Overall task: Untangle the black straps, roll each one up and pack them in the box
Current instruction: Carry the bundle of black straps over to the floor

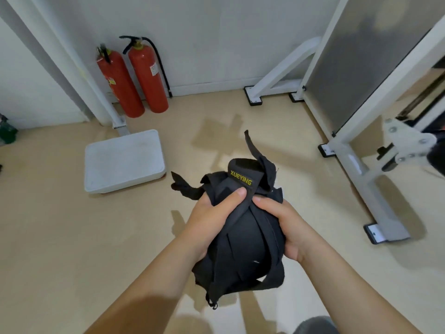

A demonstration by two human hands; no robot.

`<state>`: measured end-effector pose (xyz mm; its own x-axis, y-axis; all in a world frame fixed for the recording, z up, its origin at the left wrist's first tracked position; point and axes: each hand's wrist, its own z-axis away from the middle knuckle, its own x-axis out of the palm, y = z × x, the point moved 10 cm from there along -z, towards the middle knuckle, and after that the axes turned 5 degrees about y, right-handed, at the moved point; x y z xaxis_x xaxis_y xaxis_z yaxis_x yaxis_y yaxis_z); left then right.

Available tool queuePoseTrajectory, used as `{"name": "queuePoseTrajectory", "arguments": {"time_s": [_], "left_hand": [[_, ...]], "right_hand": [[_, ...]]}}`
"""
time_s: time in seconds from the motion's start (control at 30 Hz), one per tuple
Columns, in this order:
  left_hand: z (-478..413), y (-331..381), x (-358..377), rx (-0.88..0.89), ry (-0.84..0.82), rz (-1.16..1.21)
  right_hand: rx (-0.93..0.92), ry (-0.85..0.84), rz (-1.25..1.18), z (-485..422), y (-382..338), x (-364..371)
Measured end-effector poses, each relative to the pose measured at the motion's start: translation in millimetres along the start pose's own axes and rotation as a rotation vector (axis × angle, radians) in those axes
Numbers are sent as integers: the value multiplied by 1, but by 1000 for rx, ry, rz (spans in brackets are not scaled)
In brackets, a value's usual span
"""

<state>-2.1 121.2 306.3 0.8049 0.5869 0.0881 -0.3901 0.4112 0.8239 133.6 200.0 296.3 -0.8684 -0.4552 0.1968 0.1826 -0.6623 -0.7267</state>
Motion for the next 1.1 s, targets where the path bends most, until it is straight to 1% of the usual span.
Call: {"name": "queuePoseTrajectory", "arguments": {"time_s": [0.17, 0.27, 0.4, 0.53, 0.67, 0.73, 0.8, 0.93, 1.1], "left_hand": [[118, 100, 65, -28, -149, -60], [198, 138, 111, -78, -252, -134], [294, 165, 177, -103, -361, -226], [381, 158, 250, -131, -430, -290], [461, 131, 333, -139, -493, -374], [500, 116, 380, -148, -549, -388], [535, 97, 426, -180, -616, -428], [580, 67, 508, -208, -706, -466], [592, 60, 596, -211, -754, -500]], "right_hand": [[10, 124, -115, 152, -82, -20], [57, 223, -174, 247, -105, -47], [100, 325, -243, 362, -115, -97], [102, 386, -315, 460, -110, -157], [73, 423, -367, 553, -97, -233], [40, 437, -405, 595, -90, -275], [10, 489, -453, 635, -79, -320], [-37, 556, -550, 693, -67, -394], [-76, 620, -617, 718, -80, -473]]}}
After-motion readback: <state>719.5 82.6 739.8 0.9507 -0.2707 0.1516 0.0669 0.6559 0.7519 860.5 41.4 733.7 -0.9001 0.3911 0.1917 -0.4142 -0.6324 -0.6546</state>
